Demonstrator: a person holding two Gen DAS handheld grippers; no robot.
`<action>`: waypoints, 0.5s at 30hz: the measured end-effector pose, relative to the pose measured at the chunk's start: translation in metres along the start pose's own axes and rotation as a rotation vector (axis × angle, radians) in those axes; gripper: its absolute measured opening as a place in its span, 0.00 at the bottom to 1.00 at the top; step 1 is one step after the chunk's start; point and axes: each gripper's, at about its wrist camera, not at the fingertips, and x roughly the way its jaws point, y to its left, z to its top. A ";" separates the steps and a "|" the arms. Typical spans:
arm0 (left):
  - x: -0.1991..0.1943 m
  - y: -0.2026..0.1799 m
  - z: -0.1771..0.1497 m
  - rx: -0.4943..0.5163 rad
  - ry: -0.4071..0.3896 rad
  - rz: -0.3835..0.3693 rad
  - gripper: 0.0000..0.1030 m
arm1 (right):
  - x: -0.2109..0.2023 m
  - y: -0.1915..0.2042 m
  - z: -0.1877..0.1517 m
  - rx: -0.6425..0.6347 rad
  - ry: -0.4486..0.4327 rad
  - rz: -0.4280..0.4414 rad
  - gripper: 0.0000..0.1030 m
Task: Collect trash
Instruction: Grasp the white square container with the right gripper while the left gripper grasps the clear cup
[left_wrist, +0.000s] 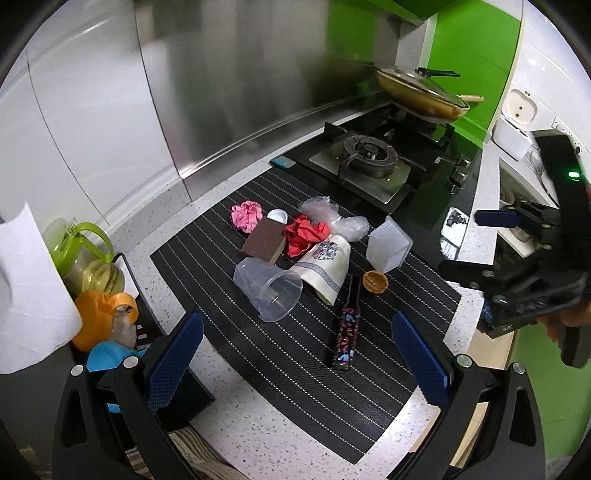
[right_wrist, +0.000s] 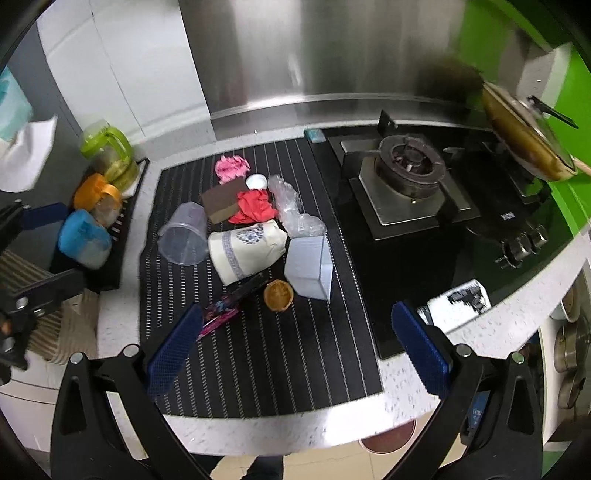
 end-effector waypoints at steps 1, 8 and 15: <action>0.003 0.002 0.000 -0.003 0.005 0.002 0.95 | 0.008 -0.001 0.002 -0.003 0.012 0.002 0.97; 0.023 0.009 0.000 -0.027 0.032 0.008 0.95 | 0.066 -0.007 0.020 -0.035 0.096 -0.001 0.97; 0.045 0.016 0.001 -0.048 0.062 0.009 0.95 | 0.105 -0.013 0.025 -0.052 0.157 0.029 0.66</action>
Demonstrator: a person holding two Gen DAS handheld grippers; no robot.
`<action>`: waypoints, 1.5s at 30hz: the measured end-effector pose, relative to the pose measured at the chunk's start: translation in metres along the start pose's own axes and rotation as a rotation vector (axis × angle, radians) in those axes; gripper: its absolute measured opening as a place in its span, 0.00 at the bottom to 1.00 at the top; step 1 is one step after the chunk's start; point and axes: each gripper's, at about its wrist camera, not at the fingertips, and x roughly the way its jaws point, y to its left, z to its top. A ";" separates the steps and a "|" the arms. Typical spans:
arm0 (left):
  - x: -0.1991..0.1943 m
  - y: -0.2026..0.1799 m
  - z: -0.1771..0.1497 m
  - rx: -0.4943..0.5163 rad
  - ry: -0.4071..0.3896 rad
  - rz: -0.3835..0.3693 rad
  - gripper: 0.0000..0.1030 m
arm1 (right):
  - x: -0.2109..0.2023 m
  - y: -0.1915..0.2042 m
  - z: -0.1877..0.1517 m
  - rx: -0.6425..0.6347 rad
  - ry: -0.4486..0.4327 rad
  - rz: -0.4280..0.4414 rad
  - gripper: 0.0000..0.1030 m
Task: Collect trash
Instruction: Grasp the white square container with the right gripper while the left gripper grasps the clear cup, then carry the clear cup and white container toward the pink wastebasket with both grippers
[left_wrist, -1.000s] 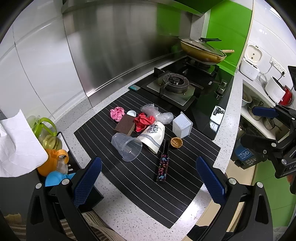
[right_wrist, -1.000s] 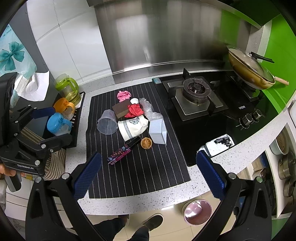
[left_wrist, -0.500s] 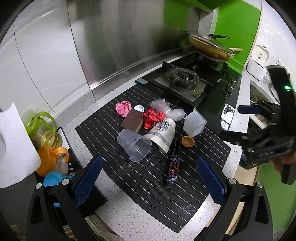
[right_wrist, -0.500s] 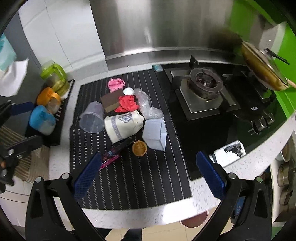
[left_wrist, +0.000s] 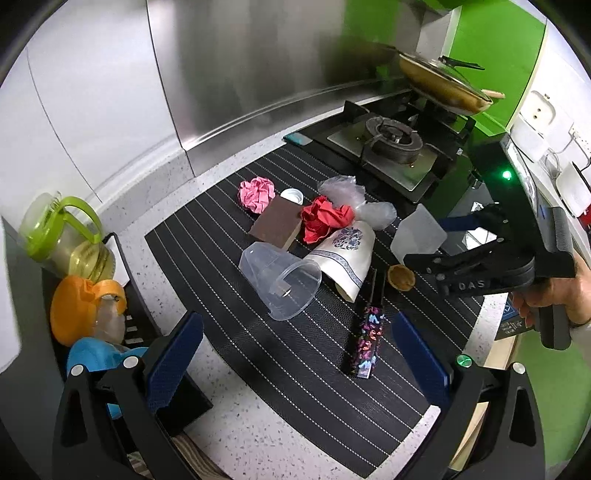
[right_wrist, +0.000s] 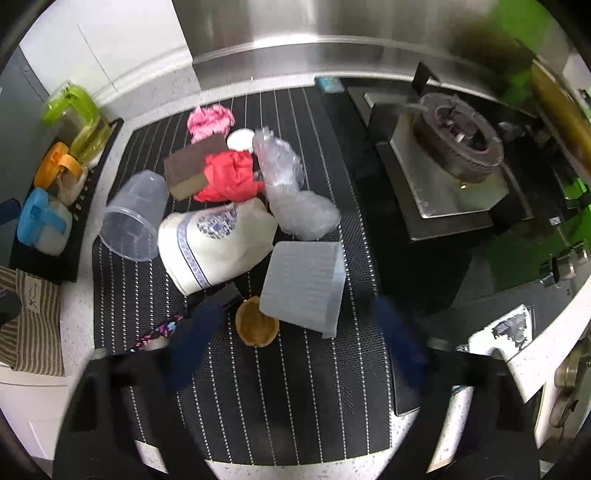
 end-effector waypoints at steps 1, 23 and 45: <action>0.003 0.001 0.001 -0.002 0.004 0.000 0.95 | 0.004 -0.001 0.001 0.000 0.005 0.006 0.62; 0.071 0.016 0.005 -0.052 0.083 0.068 0.95 | -0.047 -0.006 -0.011 0.048 -0.112 0.049 0.30; 0.092 0.033 0.006 -0.102 0.097 0.080 0.04 | -0.043 -0.010 -0.018 0.085 -0.129 0.062 0.30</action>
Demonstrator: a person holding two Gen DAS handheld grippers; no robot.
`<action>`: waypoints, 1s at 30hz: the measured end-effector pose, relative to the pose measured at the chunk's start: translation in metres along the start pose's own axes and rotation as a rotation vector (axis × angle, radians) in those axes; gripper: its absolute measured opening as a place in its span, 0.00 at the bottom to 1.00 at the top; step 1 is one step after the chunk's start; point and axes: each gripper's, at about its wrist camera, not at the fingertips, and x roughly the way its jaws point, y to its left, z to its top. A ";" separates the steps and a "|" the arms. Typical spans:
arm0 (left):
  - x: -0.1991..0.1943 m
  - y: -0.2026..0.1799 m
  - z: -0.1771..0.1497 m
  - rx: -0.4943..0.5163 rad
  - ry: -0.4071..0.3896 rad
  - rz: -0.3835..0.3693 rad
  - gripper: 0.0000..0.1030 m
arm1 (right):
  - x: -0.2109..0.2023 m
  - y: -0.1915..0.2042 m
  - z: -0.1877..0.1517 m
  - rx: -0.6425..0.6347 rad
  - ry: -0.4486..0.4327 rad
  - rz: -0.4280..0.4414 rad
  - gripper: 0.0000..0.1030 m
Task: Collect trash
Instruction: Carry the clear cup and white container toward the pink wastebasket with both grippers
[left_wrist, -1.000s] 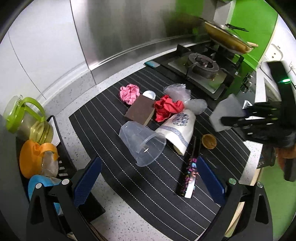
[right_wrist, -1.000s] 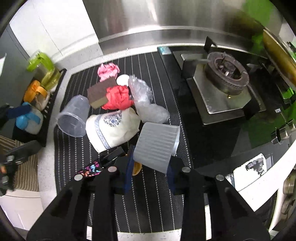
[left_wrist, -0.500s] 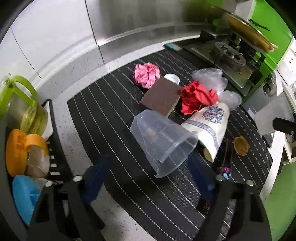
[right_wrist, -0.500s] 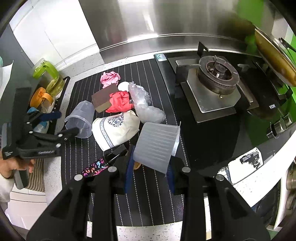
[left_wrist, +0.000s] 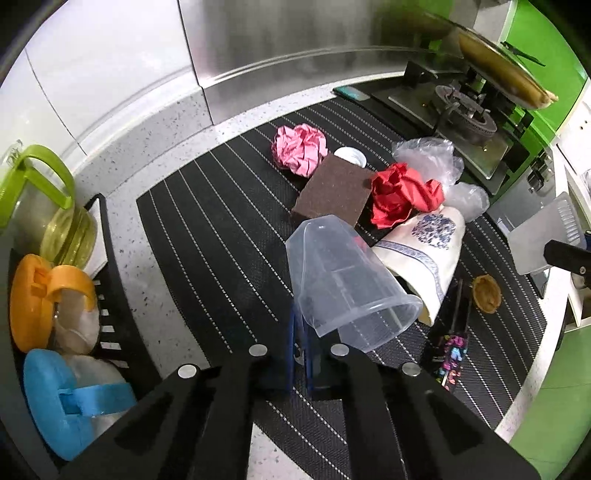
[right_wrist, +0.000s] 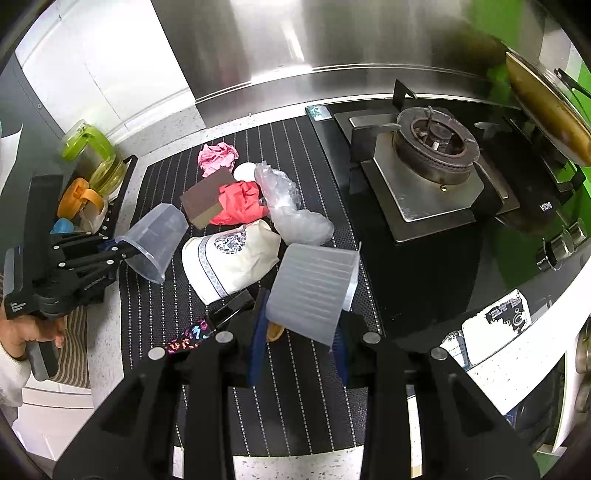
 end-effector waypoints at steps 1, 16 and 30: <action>-0.005 0.000 0.000 0.004 -0.006 -0.002 0.04 | -0.003 0.000 -0.001 0.002 -0.005 -0.001 0.30; -0.131 -0.111 -0.003 0.373 -0.180 -0.230 0.04 | -0.132 -0.032 -0.099 0.289 -0.162 -0.212 0.30; -0.151 -0.324 -0.081 0.725 -0.169 -0.479 0.04 | -0.233 -0.115 -0.299 0.611 -0.177 -0.459 0.30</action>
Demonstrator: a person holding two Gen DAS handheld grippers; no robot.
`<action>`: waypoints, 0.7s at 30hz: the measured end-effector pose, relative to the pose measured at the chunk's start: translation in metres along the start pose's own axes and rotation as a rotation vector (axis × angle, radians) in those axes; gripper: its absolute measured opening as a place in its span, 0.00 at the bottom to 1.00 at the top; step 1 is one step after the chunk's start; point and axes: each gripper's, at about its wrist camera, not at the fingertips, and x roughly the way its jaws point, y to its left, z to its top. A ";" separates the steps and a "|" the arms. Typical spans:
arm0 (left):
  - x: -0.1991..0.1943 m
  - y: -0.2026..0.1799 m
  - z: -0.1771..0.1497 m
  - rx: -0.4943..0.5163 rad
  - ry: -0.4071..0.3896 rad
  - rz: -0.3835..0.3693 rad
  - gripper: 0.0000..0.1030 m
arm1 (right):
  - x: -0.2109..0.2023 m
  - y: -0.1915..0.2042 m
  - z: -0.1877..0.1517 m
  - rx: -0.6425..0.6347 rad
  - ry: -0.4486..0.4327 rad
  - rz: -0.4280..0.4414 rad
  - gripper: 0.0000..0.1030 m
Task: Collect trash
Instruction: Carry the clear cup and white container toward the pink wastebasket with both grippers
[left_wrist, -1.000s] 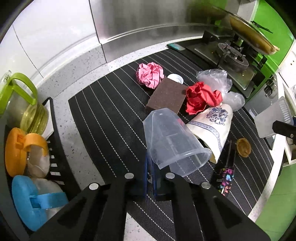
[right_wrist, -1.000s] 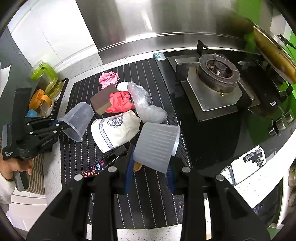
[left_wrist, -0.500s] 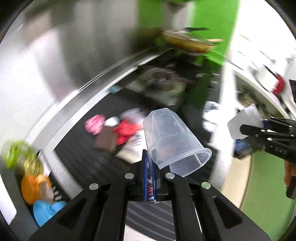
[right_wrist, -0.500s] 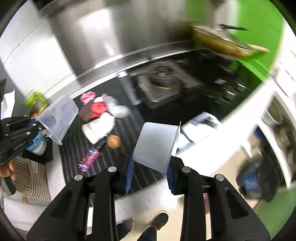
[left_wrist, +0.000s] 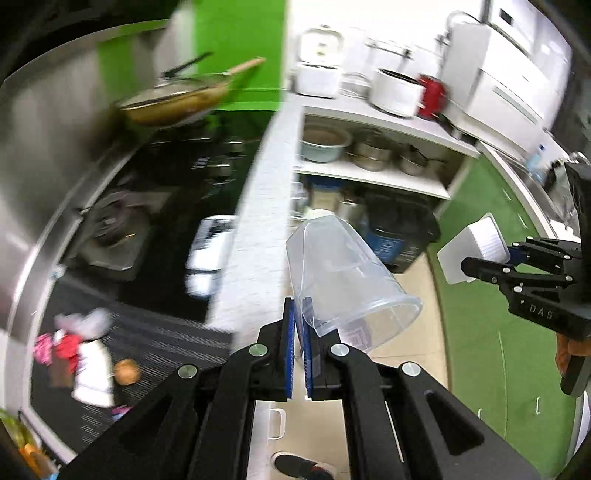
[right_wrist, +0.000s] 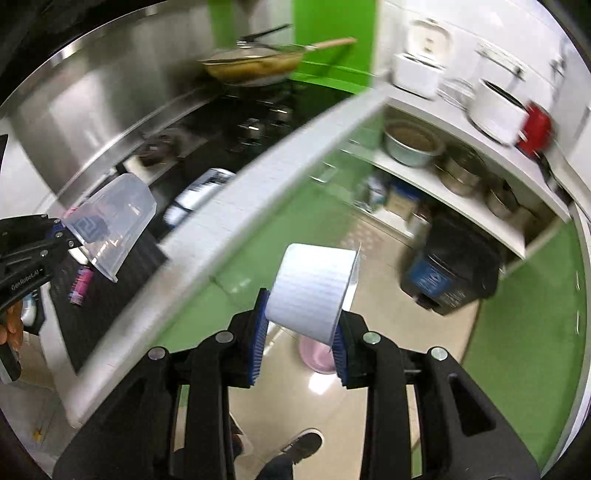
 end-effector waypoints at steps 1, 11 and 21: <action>0.008 -0.010 0.001 0.008 0.006 -0.003 0.04 | 0.002 -0.011 -0.005 0.010 0.006 -0.003 0.30; 0.127 -0.089 0.002 0.036 0.119 -0.020 0.04 | 0.065 -0.113 -0.044 0.043 0.081 0.037 0.30; 0.275 -0.099 -0.035 0.098 0.215 -0.077 0.04 | 0.164 -0.136 -0.077 0.083 0.109 0.049 0.30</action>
